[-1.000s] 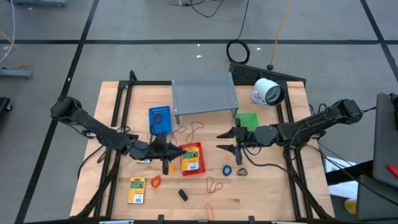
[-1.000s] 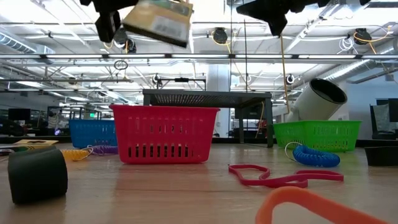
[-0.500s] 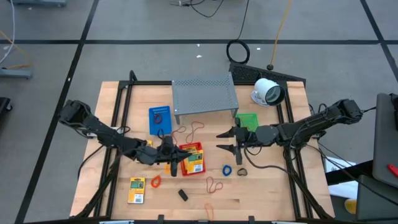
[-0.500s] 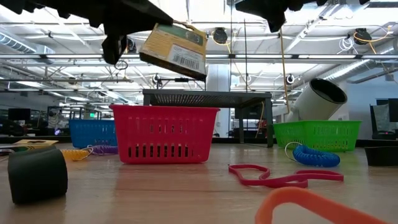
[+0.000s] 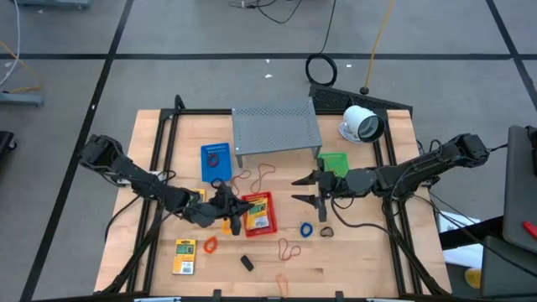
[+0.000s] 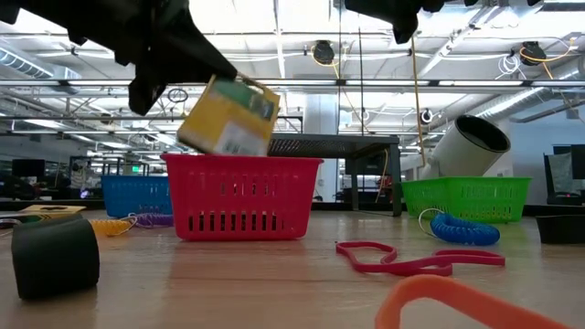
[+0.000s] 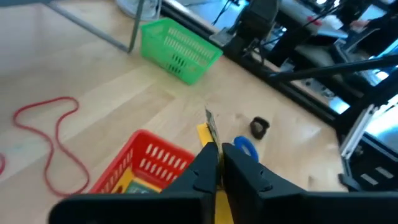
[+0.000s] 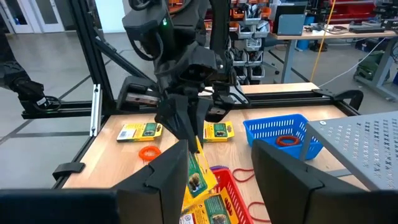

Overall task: Pick & Place Office Desk Supplies
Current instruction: Put the bottom right yellow crayon box into the red bin, then put the bottom yellow crayon box into the red bin

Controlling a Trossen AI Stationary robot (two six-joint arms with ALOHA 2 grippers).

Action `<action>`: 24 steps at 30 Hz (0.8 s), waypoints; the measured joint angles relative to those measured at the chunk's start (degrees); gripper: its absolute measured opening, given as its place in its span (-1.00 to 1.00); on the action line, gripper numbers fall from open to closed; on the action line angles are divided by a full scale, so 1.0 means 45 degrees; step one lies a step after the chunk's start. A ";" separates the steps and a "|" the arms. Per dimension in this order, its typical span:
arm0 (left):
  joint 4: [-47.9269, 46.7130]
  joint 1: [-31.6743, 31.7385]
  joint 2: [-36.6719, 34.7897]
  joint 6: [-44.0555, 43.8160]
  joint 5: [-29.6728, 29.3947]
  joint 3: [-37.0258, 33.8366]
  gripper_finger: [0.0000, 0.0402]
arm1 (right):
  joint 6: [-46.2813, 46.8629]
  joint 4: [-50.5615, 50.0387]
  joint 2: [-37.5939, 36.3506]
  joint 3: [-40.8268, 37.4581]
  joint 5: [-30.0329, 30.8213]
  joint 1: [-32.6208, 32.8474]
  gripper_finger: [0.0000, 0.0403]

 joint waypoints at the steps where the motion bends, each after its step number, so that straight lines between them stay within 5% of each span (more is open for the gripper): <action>1: -0.0073 0.0000 0.0000 -0.0099 -0.0007 -0.0001 -0.80 | 0.0000 -0.0005 0.0000 0.0000 0.0000 0.0000 -0.17; 24: 0.0002 0.0010 0.0000 0.1122 0.1535 0.0004 -0.26 | 0.0005 -0.0017 0.0000 0.0000 -0.0045 0.0000 -0.17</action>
